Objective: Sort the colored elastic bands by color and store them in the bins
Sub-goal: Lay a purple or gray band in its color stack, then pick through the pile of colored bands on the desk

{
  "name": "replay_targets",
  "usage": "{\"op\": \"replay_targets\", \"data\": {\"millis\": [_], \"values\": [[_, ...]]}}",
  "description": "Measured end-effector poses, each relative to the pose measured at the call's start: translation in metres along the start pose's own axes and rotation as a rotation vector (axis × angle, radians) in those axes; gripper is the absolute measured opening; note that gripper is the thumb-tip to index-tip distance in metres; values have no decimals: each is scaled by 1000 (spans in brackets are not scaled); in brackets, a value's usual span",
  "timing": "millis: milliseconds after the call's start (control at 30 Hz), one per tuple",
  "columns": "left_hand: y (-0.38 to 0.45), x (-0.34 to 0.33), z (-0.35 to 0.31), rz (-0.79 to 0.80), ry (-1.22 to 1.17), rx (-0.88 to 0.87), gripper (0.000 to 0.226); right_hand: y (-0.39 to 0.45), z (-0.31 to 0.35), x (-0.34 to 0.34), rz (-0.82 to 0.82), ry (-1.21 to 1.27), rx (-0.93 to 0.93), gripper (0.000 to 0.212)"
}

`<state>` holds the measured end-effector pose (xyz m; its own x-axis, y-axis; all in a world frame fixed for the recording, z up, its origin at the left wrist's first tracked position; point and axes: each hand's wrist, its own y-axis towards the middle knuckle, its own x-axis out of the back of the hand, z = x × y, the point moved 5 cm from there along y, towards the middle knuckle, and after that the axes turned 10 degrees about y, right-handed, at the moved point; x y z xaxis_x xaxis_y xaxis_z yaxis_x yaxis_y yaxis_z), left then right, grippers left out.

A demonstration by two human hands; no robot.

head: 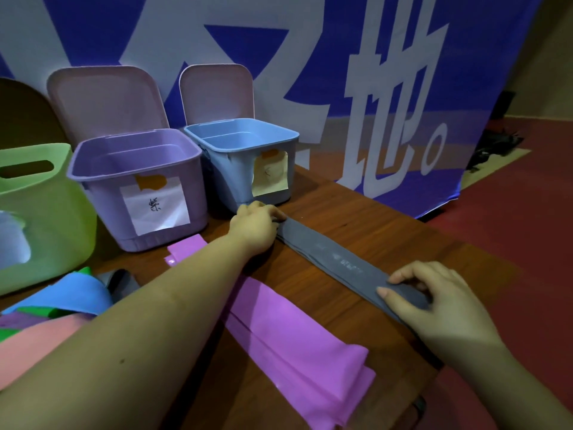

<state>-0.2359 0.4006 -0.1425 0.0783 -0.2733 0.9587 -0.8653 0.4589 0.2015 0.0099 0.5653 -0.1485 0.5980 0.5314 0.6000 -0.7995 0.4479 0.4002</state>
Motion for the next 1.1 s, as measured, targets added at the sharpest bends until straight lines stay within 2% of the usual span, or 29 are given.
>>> {"op": "replay_targets", "data": {"millis": [133, 267, 433, 467, 533, 600, 633, 733, 833, 967, 1100], "values": [[-12, 8, 1, -26, -4, 40, 24, -1, -6, -2, -37, -3, -37, 18], [-34, 18, -5, 14, -1, -35, 27, 3, -9, -4, -21, -7, -51, 18], [-83, 38, -21, 81, 70, -182, 29, 8, -9, -2, 141, -17, -182, 20], [-94, 45, -22, 82, 90, -201, 30, 9, -5, 0, 180, -52, -198, 20], [-120, 61, -21, 80, 138, -240, 31, 11, 8, 5, 255, -302, -187, 20], [-146, 79, -14, 64, 173, -277, 32, 12, 32, 7, 286, -566, -96, 29], [-160, 88, -8, 46, 184, -287, 33, 11, 47, 5, 286, -611, -37, 34], [-201, 113, 21, -8, 223, -277, 34, -5, 99, -16, 318, -482, 107, 39], [-238, 132, 65, 3, 381, -236, 42, -27, 153, -52, 414, -328, 285, 36], [-282, 153, 136, 17, 443, -46, 40, -55, 221, -96, 498, -227, 519, 35], [-311, 157, 186, -3, 369, 165, 47, -75, 265, -138, 564, -250, 702, 36]]}}
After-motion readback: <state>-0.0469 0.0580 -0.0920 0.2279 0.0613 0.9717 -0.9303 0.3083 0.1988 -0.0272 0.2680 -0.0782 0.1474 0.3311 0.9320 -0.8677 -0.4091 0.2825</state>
